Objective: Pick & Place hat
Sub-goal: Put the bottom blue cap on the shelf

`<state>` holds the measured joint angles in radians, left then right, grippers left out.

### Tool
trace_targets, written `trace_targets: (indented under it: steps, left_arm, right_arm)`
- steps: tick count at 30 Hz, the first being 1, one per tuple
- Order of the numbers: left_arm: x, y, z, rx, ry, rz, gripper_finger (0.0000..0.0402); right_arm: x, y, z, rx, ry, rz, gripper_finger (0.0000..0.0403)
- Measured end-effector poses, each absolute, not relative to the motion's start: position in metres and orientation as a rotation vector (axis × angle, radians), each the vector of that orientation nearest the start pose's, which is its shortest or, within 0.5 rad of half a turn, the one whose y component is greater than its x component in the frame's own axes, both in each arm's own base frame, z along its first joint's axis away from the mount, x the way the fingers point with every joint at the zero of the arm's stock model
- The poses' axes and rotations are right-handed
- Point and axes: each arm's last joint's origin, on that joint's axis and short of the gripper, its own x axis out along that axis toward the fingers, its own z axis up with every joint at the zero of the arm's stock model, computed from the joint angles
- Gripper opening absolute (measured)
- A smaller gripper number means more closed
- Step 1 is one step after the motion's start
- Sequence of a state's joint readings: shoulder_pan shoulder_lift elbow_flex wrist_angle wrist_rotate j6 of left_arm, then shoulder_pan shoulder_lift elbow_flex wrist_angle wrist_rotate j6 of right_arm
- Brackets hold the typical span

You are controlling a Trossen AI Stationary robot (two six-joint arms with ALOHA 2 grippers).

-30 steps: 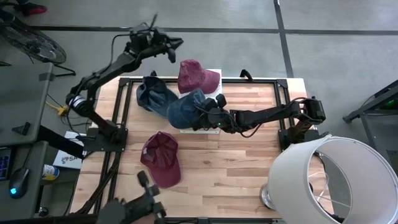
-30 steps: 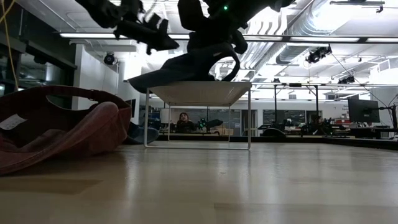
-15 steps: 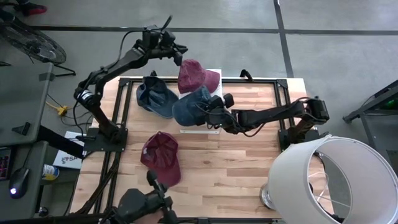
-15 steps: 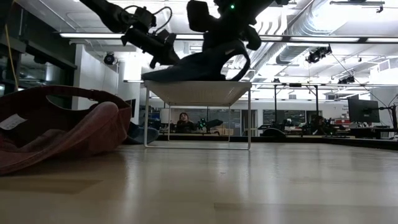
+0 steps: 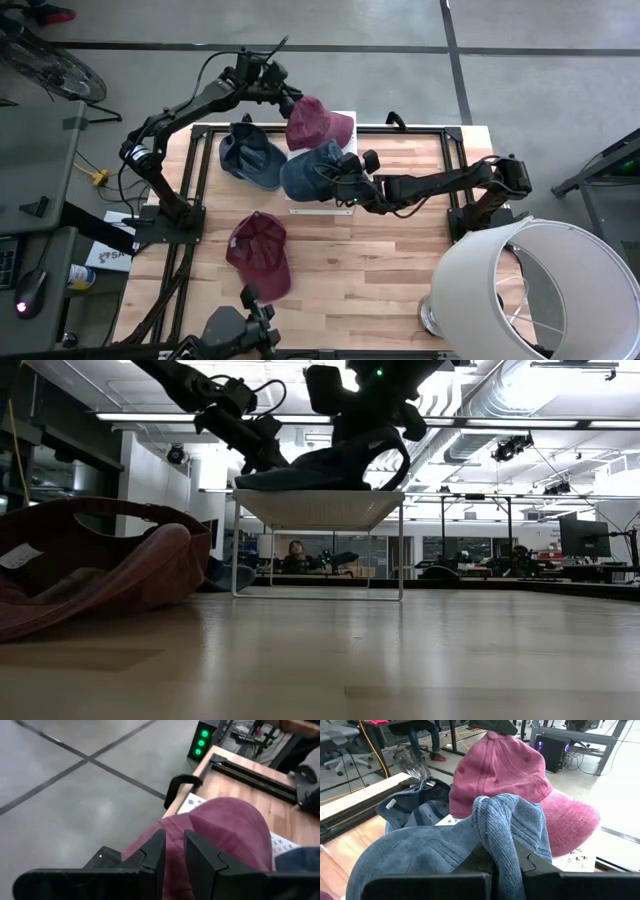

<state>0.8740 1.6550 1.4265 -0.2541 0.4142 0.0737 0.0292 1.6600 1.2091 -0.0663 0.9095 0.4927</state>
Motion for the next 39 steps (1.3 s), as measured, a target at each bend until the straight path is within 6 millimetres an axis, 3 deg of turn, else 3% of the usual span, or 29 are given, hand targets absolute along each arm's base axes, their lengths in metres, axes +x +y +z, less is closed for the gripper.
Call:
trace_targets:
  steps: [10,25,31,39]
  left_arm:
    - [0.260,0.272,0.322,-0.233,0.449,0.399,0.0069]
    - [0.263,0.266,0.319,-0.253,0.480,0.373,0.0069]
    - [0.263,0.266,0.318,-0.258,0.486,0.373,0.0069]
    - [0.263,0.266,0.318,-0.257,0.484,0.373,0.0069]
  right_arm:
    - [0.365,-0.012,0.271,0.205,0.261,-0.950,0.0035]
    - [0.365,-0.012,0.271,0.203,0.264,-0.950,0.0048]
    - [0.362,-0.012,0.277,0.219,0.254,-0.927,0.0086]
    - [0.349,-0.011,0.304,0.208,0.208,-0.863,0.0149]
